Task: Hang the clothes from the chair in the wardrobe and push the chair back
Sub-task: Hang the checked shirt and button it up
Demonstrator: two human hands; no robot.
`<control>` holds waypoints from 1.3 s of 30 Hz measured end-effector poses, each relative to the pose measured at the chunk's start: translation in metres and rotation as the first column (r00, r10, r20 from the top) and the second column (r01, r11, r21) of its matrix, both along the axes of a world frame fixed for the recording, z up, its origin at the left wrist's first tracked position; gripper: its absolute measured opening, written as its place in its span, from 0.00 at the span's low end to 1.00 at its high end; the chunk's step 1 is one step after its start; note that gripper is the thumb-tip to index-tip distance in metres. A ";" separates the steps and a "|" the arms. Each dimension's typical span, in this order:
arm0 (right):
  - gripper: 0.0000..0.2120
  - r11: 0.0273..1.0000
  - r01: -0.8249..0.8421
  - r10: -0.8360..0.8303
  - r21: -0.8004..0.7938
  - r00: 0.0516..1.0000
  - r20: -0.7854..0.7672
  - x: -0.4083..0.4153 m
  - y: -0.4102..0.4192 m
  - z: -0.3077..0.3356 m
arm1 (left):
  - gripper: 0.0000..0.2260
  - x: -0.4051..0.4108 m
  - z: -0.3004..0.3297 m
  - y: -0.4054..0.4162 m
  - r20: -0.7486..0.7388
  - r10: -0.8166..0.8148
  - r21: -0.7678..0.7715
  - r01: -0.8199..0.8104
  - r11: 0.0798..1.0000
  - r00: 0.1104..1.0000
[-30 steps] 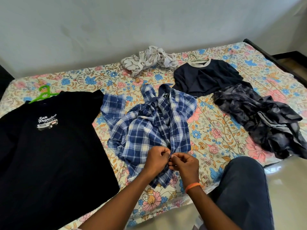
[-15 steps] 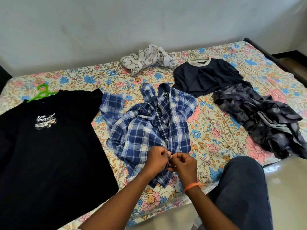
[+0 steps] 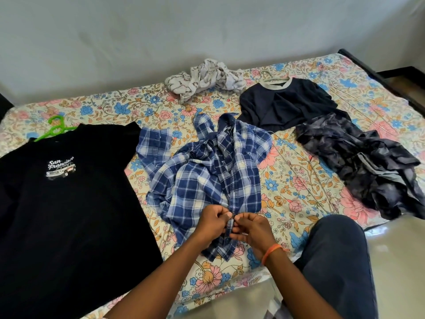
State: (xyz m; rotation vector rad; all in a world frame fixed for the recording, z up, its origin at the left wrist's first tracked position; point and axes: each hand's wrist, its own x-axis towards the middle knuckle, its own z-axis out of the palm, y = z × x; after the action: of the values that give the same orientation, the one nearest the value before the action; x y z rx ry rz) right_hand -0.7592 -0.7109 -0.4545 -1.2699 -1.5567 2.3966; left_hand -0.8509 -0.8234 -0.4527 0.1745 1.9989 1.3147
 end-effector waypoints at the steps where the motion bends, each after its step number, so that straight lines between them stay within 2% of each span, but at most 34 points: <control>1: 0.04 1.000 -0.014 0.014 0.024 1.000 0.013 -0.001 0.001 0.001 | 0.09 0.001 -0.002 0.001 -0.045 -0.015 -0.042 0.013 0.999 0.999; 3: 0.02 0.989 0.015 -0.020 0.145 0.999 0.035 -0.004 0.002 0.002 | 0.09 0.008 -0.002 0.003 -0.141 -0.078 -0.126 0.060 0.990 0.987; 5: 0.04 0.921 0.082 -0.104 0.382 0.994 0.037 -0.008 0.006 0.002 | 0.08 0.017 0.000 0.005 -0.283 -0.178 -0.192 0.126 0.973 0.942; 7: 0.05 0.766 0.063 -0.094 0.640 0.995 0.015 -0.016 0.012 0.005 | 0.08 0.023 0.002 0.006 -0.425 -0.285 -0.247 0.193 0.950 0.859; 9: 0.07 0.612 -0.036 0.021 0.790 0.999 0.030 -0.027 0.017 0.008 | 0.06 0.025 0.002 0.005 -0.573 -0.375 -0.300 0.239 0.923 0.729; 12: 0.13 0.430 -0.245 0.129 0.869 0.969 0.210 -0.047 0.022 0.006 | 0.09 0.021 -0.007 0.007 -0.762 -0.457 -0.354 0.295 0.887 0.458; 14: 0.10 0.364 -0.356 0.119 0.861 0.934 0.336 -0.056 0.024 0.002 | 0.12 0.017 -0.014 0.008 -0.812 -0.454 -0.365 0.288 0.886 0.368; 16: 0.06 0.352 -0.413 0.098 0.840 0.909 0.406 -0.060 0.027 -0.002 | 0.12 0.011 -0.017 0.009 -0.800 -0.496 -0.409 0.300 0.862 0.337; 17: 0.05 0.348 -0.413 0.089 0.842 0.908 0.409 -0.060 0.028 -0.003 | 0.11 0.008 -0.018 0.009 -0.778 -0.518 -0.423 0.314 0.850 0.355; 18: 0.05 0.350 -0.392 0.077 0.851 0.917 0.391 -0.059 0.029 -0.004 | 0.10 0.005 -0.018 0.009 -0.740 -0.523 -0.411 0.331 0.849 0.424; 19: 0.07 0.363 -0.354 0.066 0.862 0.932 0.356 -0.057 0.031 -0.006 | 0.08 0.003 -0.016 0.010 -0.678 -0.488 -0.359 0.332 0.872 0.550; 20: 0.07 0.388 -0.312 0.060 0.867 0.947 0.315 -0.056 0.034 -0.008 | 0.07 0.001 -0.015 0.012 -0.575 -0.390 -0.261 0.291 0.921 0.719; 21: 0.07 0.414 -0.278 0.065 0.867 0.959 0.277 -0.053 0.036 -0.009 | 0.06 -0.001 -0.012 0.015 -0.414 -0.235 -0.148 0.190 0.971 0.879; 22: 0.06 0.436 -0.259 0.076 0.862 0.965 0.251 -0.051 0.039 -0.010 | 0.06 -0.004 -0.011 0.020 -0.227 -0.044 -0.055 0.032 0.998 0.973; 23: 0.05 0.459 -0.246 0.087 0.854 0.969 0.232 -0.050 0.041 -0.011 | 0.06 -0.008 -0.012 0.024 -0.061 0.140 -0.005 -0.140 0.990 0.988; 24: 0.04 0.487 -0.229 0.093 0.843 0.973 0.211 -0.049 0.041 -0.011 | 0.07 -0.013 -0.014 0.027 0.047 0.264 0.001 -0.264 0.965 0.964; 25: 0.04 0.525 -0.203 0.088 0.826 0.979 0.185 -0.048 0.042 -0.012 | 0.08 -0.018 -0.019 0.029 0.111 0.316 -0.007 -0.318 0.948 0.942; 30: 0.07 0.683 -0.113 0.057 0.721 0.993 0.102 -0.049 0.043 -0.015 | 0.07 -0.027 -0.018 0.040 0.322 0.262 0.023 -0.285 0.958 0.910; 35: 0.04 0.718 -0.085 0.048 0.691 0.996 0.073 -0.050 0.041 -0.018 | 0.07 -0.028 -0.006 0.050 0.521 0.329 0.049 -0.412 0.910 0.788; 37: 0.04 0.730 -0.077 0.044 0.679 0.997 0.065 -0.051 0.041 -0.019 | 0.07 -0.028 -0.004 0.051 0.544 0.332 0.048 -0.424 0.905 0.770; 39: 0.04 0.740 -0.072 0.051 0.668 0.997 0.050 -0.051 0.040 -0.019 | 0.06 -0.027 -0.003 0.050 0.502 0.308 0.061 -0.388 0.919 0.808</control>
State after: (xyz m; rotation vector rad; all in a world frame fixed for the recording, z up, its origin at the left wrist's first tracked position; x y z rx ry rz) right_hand -0.8101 -0.6710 -0.4730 -1.0827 -2.1994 1.5505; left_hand -0.8781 -0.7730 -0.4560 -0.4390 1.5323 1.5661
